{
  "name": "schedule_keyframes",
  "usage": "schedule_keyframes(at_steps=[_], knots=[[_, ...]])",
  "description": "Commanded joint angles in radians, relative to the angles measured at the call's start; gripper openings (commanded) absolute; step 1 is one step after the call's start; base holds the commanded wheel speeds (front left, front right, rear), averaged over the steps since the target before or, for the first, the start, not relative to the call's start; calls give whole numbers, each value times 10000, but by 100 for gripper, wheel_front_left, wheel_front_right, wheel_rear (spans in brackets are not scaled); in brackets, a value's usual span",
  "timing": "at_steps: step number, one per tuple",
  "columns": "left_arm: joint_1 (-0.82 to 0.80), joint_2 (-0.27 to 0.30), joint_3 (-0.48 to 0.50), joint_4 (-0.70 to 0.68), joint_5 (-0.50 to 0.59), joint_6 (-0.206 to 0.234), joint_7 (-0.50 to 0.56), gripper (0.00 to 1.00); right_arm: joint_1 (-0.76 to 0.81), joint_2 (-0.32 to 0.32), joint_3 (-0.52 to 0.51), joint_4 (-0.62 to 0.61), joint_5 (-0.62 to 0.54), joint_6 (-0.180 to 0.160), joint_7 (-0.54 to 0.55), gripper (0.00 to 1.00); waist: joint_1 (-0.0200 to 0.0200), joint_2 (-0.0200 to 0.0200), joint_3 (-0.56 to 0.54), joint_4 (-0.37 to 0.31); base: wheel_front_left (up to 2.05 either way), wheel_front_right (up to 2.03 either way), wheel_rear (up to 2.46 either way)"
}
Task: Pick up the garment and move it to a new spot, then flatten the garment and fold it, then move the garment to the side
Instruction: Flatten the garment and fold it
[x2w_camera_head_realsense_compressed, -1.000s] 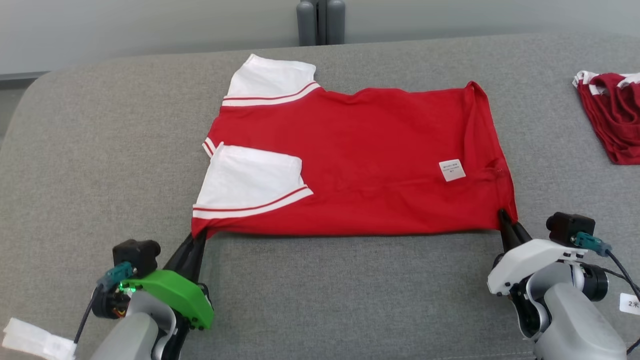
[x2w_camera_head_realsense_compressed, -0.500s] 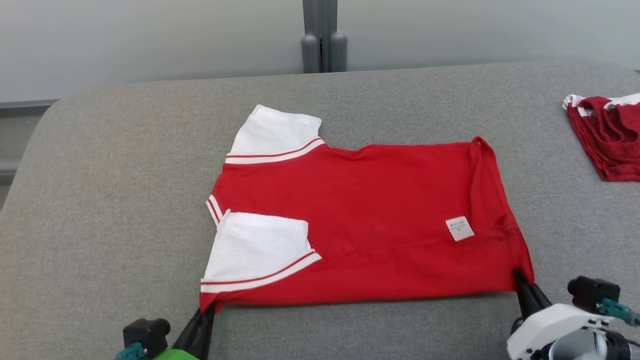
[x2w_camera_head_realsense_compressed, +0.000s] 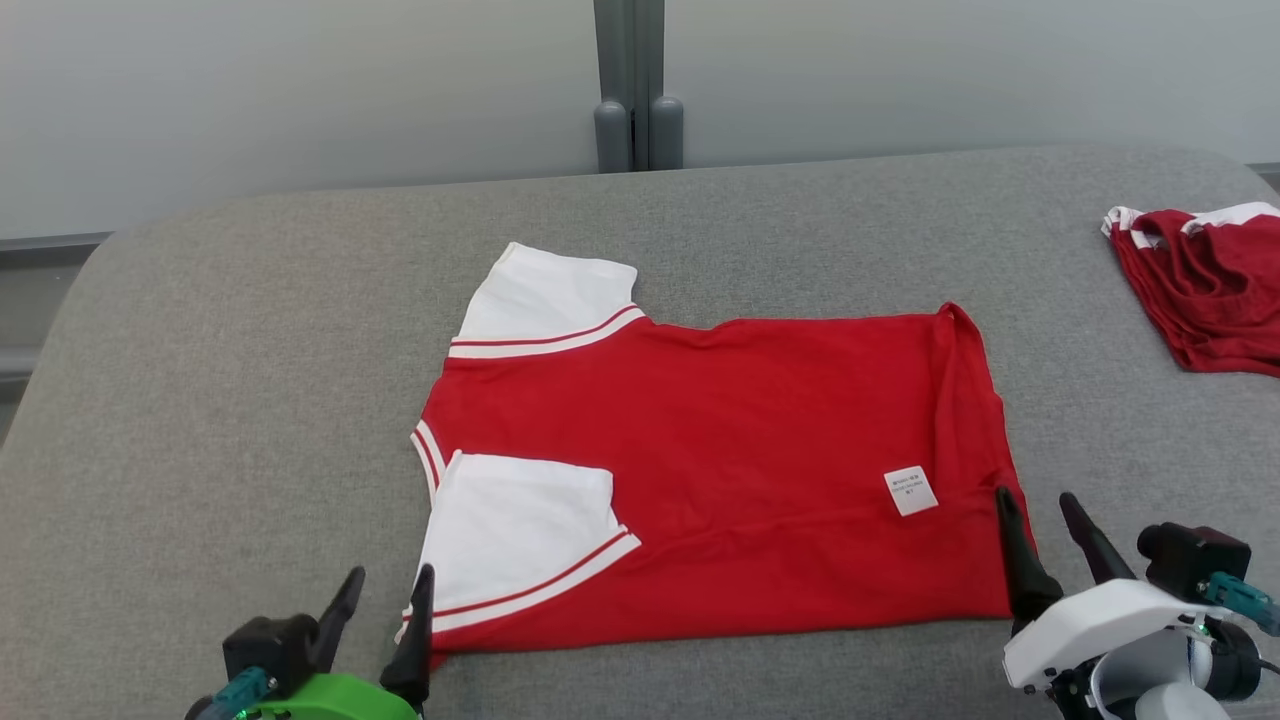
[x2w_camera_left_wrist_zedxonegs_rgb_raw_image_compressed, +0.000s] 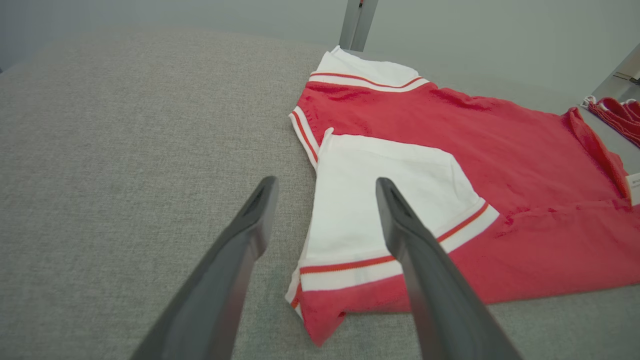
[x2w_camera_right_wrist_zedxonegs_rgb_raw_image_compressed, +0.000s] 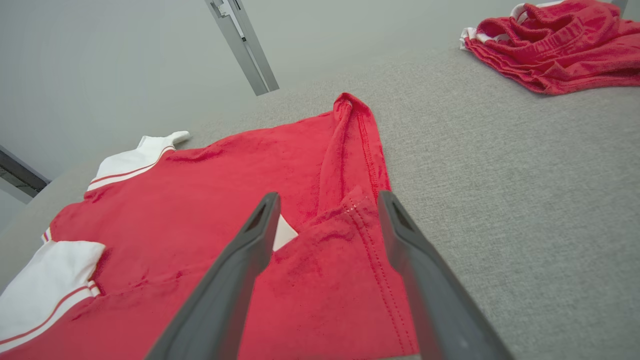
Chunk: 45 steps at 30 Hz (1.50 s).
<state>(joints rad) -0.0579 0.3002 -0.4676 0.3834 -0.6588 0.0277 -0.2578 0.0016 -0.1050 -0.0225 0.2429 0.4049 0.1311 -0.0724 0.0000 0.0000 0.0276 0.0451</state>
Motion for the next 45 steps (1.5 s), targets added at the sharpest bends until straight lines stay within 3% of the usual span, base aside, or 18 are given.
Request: schedule_keyframes(at_steps=[1, 18, 31, 45], knots=[[-221, 87, 176, -129, 195, 92, -79, 100, -144, 11, 20, -161, -154, -11, -149, 100, 0, 0, -22, -27, 0, 0, 0], [-553, -156, 2564, -1166, 1845, -193, -72, 100, -706, 48, 825, -445, -1016, -11, -1535, 100, 0, 0, -176, -81, 0, 0, 0], [-201, -188, 2973, -1541, 2601, -346, -72, 100, -447, 91, 709, -1146, -1690, -11, -1604, 100, 0, 0, -388, -70, 0, 0, 0], [320, 39, 3114, -2131, 2453, -198, -46, 100, 23, 245, 479, -1627, -1976, -11, -1233, 100, 0, 0, -477, -18, 0, 0, 0]])
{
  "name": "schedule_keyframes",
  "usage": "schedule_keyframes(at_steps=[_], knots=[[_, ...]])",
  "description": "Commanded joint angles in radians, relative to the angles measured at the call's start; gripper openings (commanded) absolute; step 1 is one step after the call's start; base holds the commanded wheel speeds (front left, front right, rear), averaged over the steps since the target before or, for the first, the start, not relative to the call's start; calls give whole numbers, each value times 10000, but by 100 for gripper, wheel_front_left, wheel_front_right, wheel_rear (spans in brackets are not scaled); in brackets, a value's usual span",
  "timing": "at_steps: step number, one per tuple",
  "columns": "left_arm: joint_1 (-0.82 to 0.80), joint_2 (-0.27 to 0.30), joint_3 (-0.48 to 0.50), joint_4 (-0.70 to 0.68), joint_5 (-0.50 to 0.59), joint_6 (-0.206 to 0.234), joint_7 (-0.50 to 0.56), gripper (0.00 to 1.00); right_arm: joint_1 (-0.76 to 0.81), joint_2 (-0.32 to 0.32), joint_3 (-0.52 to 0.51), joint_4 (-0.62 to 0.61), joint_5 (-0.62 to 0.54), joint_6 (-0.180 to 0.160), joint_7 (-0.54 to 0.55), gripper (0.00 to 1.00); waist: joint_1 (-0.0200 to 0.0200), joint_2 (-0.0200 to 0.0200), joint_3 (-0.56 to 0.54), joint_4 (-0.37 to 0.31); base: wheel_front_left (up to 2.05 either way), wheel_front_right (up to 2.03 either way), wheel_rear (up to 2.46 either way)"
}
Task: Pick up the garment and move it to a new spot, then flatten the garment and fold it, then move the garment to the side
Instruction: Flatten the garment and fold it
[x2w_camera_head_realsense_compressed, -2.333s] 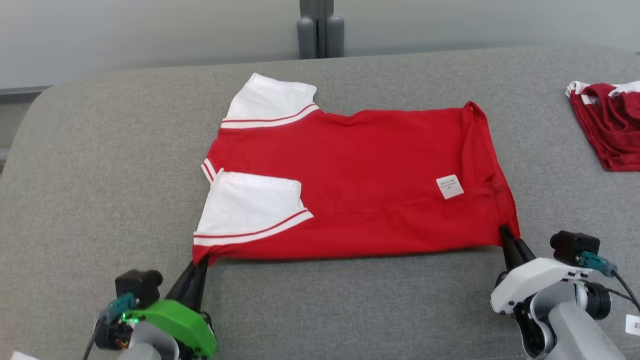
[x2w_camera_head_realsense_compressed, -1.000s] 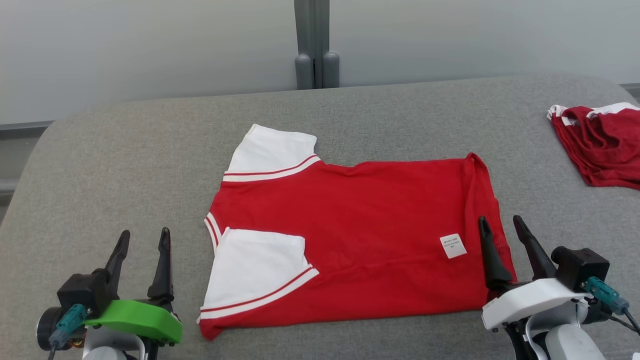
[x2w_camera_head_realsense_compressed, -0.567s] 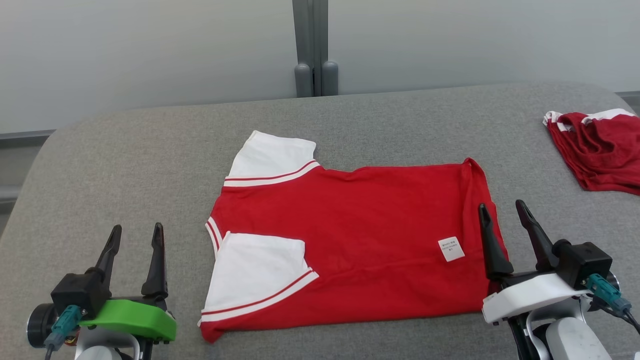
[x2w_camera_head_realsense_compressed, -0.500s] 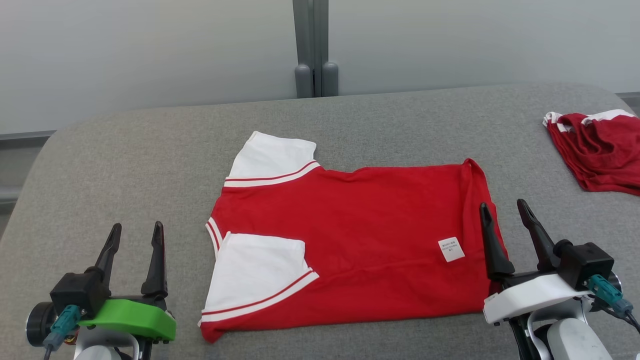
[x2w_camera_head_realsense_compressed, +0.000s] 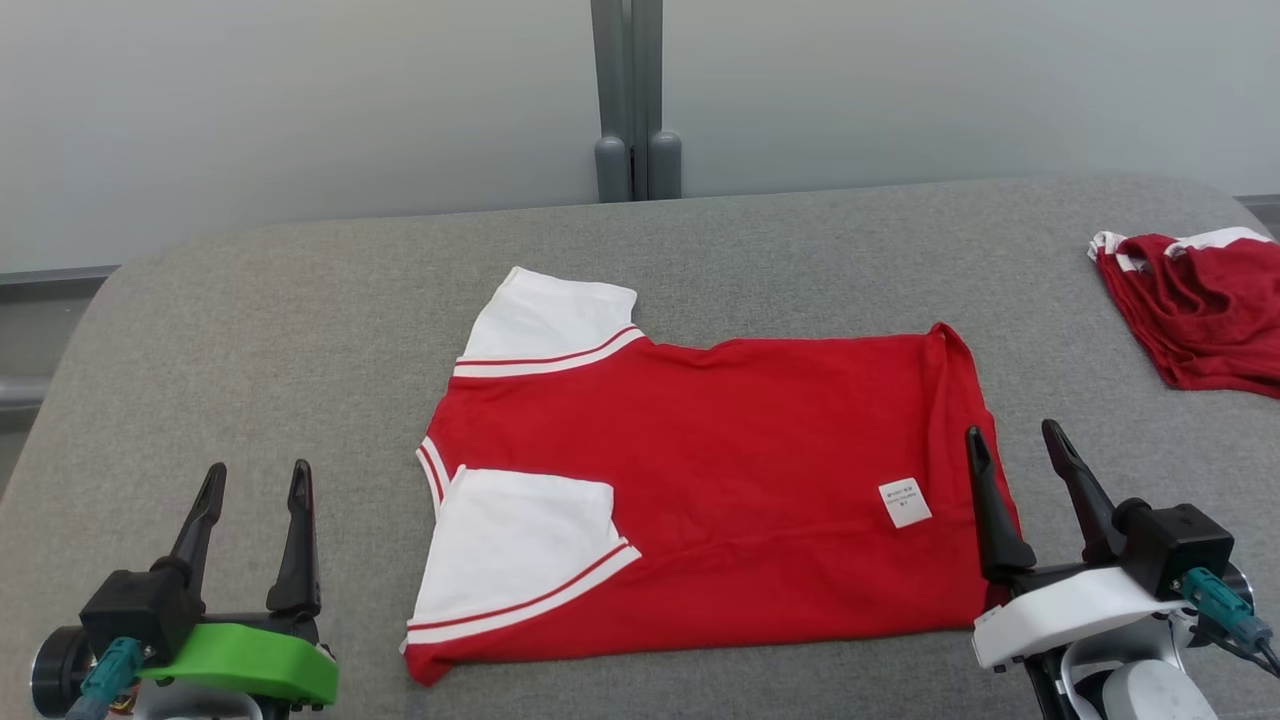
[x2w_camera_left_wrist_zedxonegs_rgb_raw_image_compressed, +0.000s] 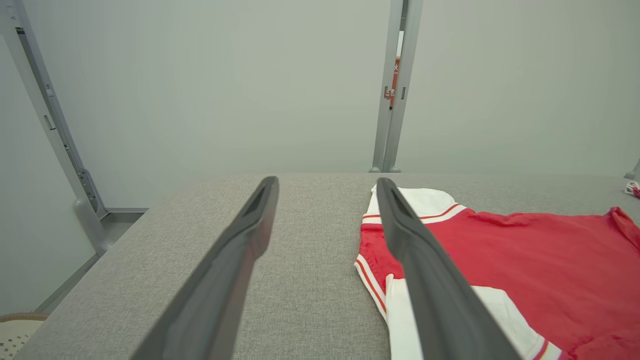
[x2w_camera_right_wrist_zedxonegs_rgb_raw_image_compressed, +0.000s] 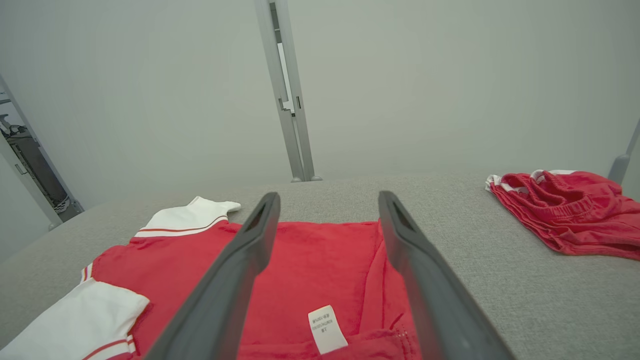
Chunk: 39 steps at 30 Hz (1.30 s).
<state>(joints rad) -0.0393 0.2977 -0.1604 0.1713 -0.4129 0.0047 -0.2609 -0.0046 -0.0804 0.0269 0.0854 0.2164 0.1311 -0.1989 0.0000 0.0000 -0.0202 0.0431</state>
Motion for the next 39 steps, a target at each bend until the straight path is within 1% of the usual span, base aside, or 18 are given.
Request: schedule_keyframes(at_steps=[1, 9, 33, 39], knots=[[178, 45, 41, -7, -27, 35, -20, 100, 114, 11, -21, -50, -87, -11, 35, 100, 0, 0, -3, 4, 0, 0, 0], [318, -97, 11, 104, -75, 27, -34, 100, 190, 56, -75, 137, -93, -11, 64, 100, 0, 0, -61, 46, 0, 0, 0], [381, -247, 141, 402, 15, -131, -42, 100, 67, 94, -220, 567, -141, -11, -13, 100, 0, 0, -42, 67, 0, 0, 0], [-245, -92, 75, 483, 121, -278, -42, 100, -462, 12, -246, 768, -197, -11, 197, 100, 0, 0, 113, 8, 0, 0, 0]])
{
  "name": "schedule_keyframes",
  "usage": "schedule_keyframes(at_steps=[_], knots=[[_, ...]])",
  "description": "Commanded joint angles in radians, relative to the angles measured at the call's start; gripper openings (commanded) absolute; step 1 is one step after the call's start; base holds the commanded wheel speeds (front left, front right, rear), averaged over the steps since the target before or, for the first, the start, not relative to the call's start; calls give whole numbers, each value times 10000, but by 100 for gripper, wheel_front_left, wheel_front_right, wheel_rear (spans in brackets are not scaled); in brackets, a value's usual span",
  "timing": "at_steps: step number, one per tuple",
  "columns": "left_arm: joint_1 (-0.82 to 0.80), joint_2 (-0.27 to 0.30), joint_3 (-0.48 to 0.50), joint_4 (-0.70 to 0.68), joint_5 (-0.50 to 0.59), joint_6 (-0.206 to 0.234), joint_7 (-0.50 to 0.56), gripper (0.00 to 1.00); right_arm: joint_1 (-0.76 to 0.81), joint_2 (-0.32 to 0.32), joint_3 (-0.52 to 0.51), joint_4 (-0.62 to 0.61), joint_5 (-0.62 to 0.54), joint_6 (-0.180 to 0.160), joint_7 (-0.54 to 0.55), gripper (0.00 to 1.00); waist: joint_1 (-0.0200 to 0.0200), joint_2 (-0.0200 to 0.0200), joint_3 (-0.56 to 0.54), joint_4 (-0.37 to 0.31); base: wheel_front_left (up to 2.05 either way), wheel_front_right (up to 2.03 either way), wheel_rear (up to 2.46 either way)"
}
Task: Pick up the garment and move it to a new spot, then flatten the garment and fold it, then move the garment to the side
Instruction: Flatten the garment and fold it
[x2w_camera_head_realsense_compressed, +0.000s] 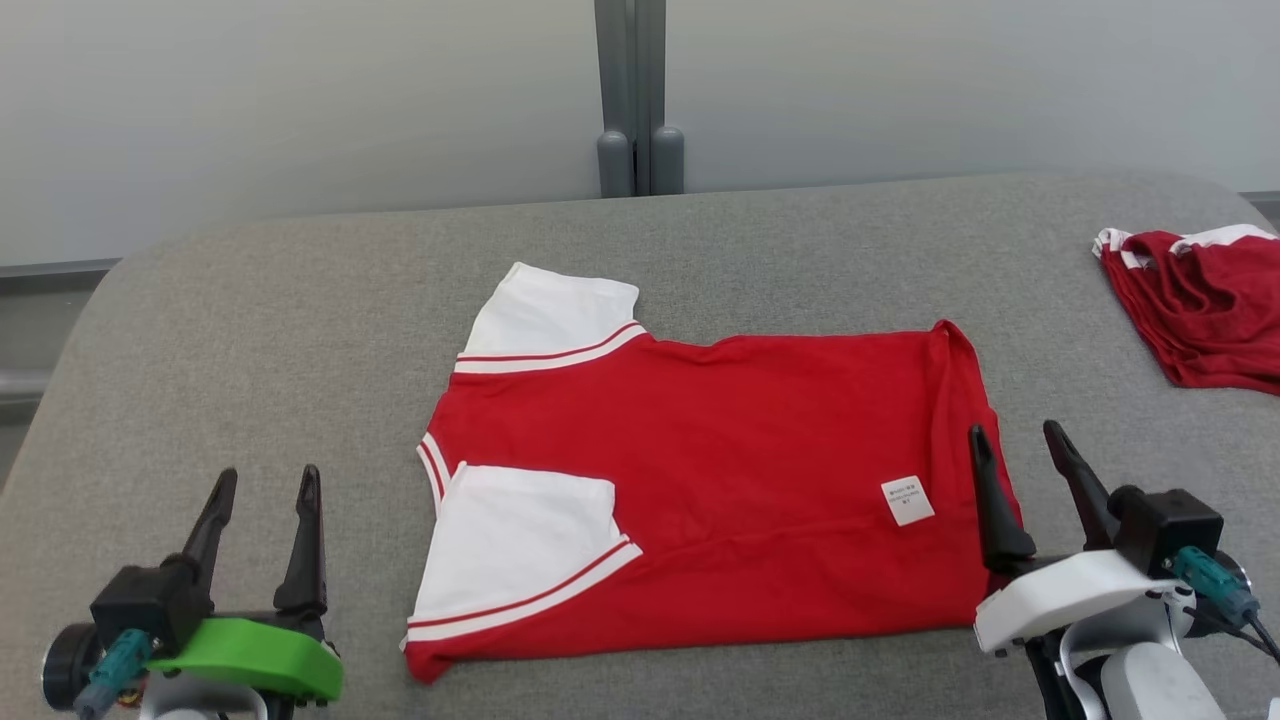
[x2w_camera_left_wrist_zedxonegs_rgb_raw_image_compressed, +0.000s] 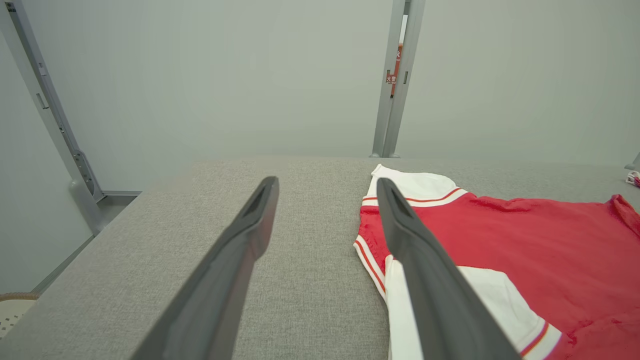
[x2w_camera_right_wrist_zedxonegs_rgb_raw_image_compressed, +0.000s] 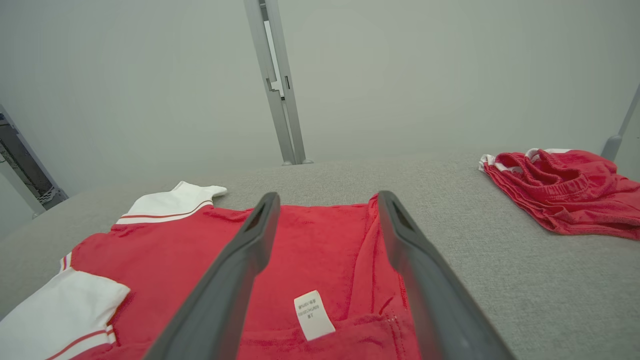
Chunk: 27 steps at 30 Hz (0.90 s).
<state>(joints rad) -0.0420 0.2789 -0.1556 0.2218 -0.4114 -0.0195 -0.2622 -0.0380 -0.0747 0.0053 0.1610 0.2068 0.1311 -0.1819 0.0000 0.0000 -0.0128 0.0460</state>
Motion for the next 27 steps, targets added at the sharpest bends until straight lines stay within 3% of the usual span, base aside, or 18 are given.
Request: schedule_keyframes(at_steps=[1, 9, 17, 27], knots=[[-390, 163, 5, -9, 162, -78, -3, 100, -295, -73, -37, 60, -113, -11, 78, 100, 0, 0, 105, -42, 0, 0, 0], [-2727, 594, -167, 609, 32, -659, 295, 100, -2259, -529, -127, 604, -557, -11, 870, 100, 0, 0, 1173, -232, 0, 0, 0], [-5698, 1092, -998, 1933, -304, -1093, 790, 100, -4709, -944, 179, 1628, -963, -11, 1484, 100, 0, 0, 2869, -619, 0, 0, 0], [-8726, 1924, -3768, 3523, -1874, -1118, 1472, 100, -6798, -798, 262, 3496, -1417, -11, 2138, 100, 0, 0, 4356, -1104, 0, 0, 0]])
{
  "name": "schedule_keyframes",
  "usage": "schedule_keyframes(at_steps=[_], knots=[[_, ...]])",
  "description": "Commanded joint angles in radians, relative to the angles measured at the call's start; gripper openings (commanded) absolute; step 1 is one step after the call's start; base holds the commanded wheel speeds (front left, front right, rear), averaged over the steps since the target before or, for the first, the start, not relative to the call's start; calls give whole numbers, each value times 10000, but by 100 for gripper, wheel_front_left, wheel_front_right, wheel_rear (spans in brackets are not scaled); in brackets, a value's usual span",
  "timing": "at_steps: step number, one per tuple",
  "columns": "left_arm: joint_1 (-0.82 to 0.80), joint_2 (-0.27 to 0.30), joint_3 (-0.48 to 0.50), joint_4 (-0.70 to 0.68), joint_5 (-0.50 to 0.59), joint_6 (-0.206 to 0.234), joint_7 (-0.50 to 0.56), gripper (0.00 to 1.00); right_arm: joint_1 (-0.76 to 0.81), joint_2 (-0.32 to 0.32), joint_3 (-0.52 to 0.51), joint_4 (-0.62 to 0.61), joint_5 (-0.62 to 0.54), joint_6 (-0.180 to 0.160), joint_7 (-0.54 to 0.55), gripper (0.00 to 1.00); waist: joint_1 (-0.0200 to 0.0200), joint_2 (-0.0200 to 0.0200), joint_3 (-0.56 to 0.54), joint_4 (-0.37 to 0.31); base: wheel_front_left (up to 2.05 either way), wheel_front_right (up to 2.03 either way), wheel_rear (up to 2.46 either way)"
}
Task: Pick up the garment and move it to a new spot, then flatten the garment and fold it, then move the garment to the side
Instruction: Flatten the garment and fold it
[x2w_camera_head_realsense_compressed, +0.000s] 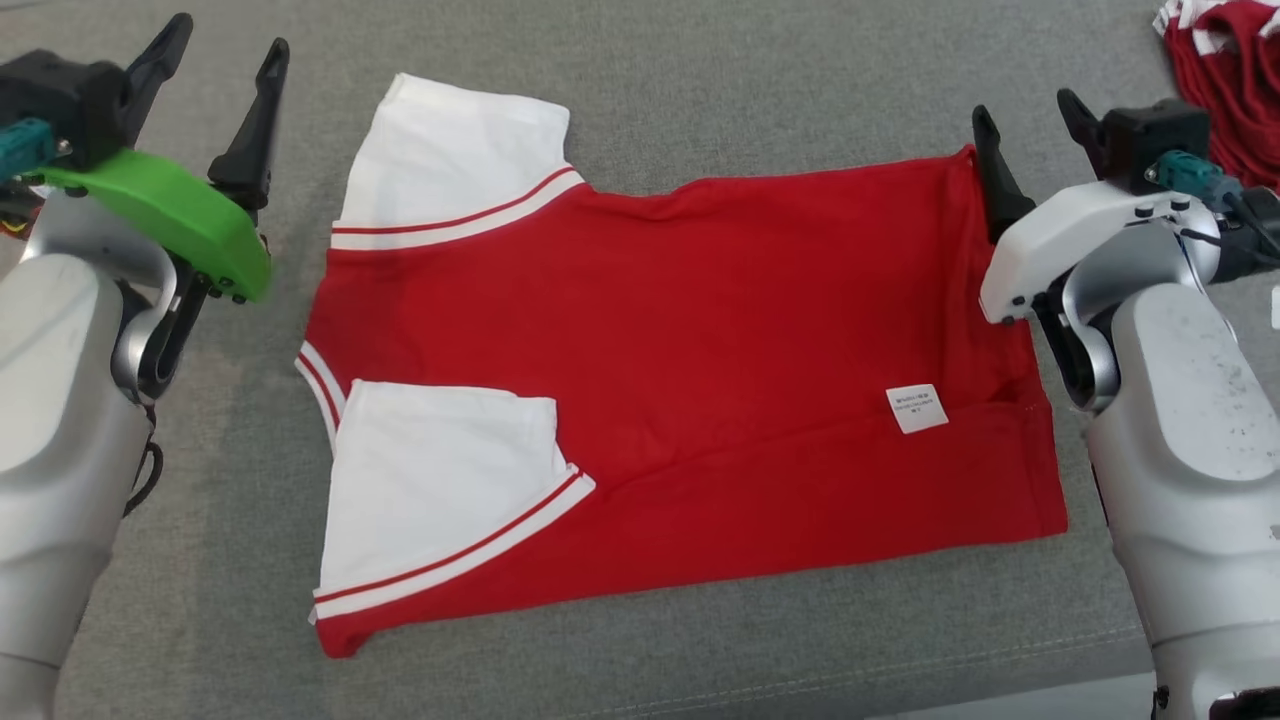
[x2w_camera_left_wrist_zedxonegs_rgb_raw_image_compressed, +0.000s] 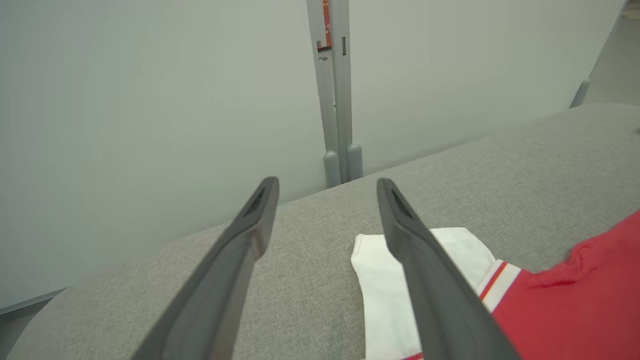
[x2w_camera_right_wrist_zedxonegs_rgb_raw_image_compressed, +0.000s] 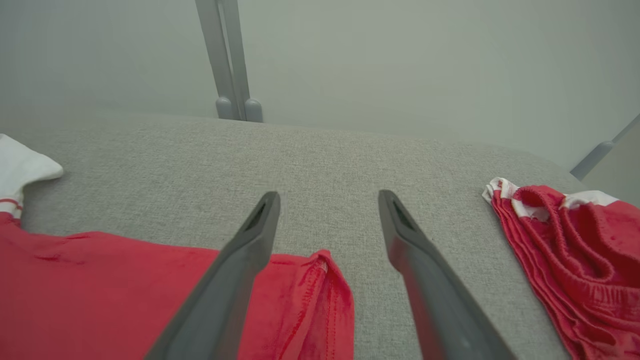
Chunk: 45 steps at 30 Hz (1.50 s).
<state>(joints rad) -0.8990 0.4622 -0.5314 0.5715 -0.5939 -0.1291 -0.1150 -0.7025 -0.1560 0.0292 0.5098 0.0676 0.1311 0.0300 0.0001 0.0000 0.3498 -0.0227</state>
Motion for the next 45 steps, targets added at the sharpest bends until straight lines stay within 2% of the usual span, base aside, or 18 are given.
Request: schedule_keyframes(at_steps=[1, 7, 15, 24, 33, 36, 37, 38, 39, 40, 45], knots=[[-472, 228, -362, 133, -219, -22, 72, 100, -333, 81, 67, 231, -81, -11, 99, 100, -1, 0, 872, -498, 0, 0, 0], [-1736, 690, -2155, 683, -1280, -24, 757, 100, -1278, 353, 256, 1245, -198, -11, 289, 100, -1, 0, 1526, -804, 0, 0, 0], [-2684, 881, -3634, 1699, -2402, -14, 1013, 100, -2144, 675, 547, 2377, -229, -13, 154, 100, -1, 0, 1938, -1085, 0, 0, 0], [-3188, 1019, -4658, 2813, -3164, -13, 862, 100, -2738, 959, 1110, 3107, 18, -13, 113, 100, -1, 0, 2189, -1549, 0, 0, 0], [-3470, 969, -5231, 3615, -3815, -12, 574, 100, -2889, 1033, 1711, 3108, 377, -8, 238, 100, -1, 0, 2271, -1677, 0, 0, 0], [-3484, 829, -5412, 3612, -4221, -12, 767, 100, -2858, 1045, 1917, 3001, 540, -7, 412, 100, -1, 0, 2268, -1711, 0, 0, 0], [-3513, 825, -5486, 3601, -4290, -12, 791, 63, -2855, 1045, 1973, 2958, 561, -7, 462, 87, -1, 0, 2275, -1716, 0, 0, 0], [-3535, 822, -5577, 3597, -4342, -12, 791, 20, -2849, 1046, 2025, 2902, 616, -8, 509, 41, -1, 0, 2279, -1722, 0, 0, 0], [-3557, 819, -5642, 3594, -4401, -12, 785, 0, -2841, 1044, 2045, 2854, 656, -8, 550, 16, -1, 0, 2281, -1722, 0, 0, 0], [-3588, 833, -5726, 3586, -4446, -12, 766, 0, -2831, 1027, 2067, 2801, 673, -8, 589, 0, -1, 0, 2279, -1721, 0, 0, 0], [-3827, 889, -5872, 3612, -4838, -6, 295, 0, -2802, 885, 2009, 2394, 830, -14, 405, 0, -1, 0, 2202, -1609, 0, 0, 0]])
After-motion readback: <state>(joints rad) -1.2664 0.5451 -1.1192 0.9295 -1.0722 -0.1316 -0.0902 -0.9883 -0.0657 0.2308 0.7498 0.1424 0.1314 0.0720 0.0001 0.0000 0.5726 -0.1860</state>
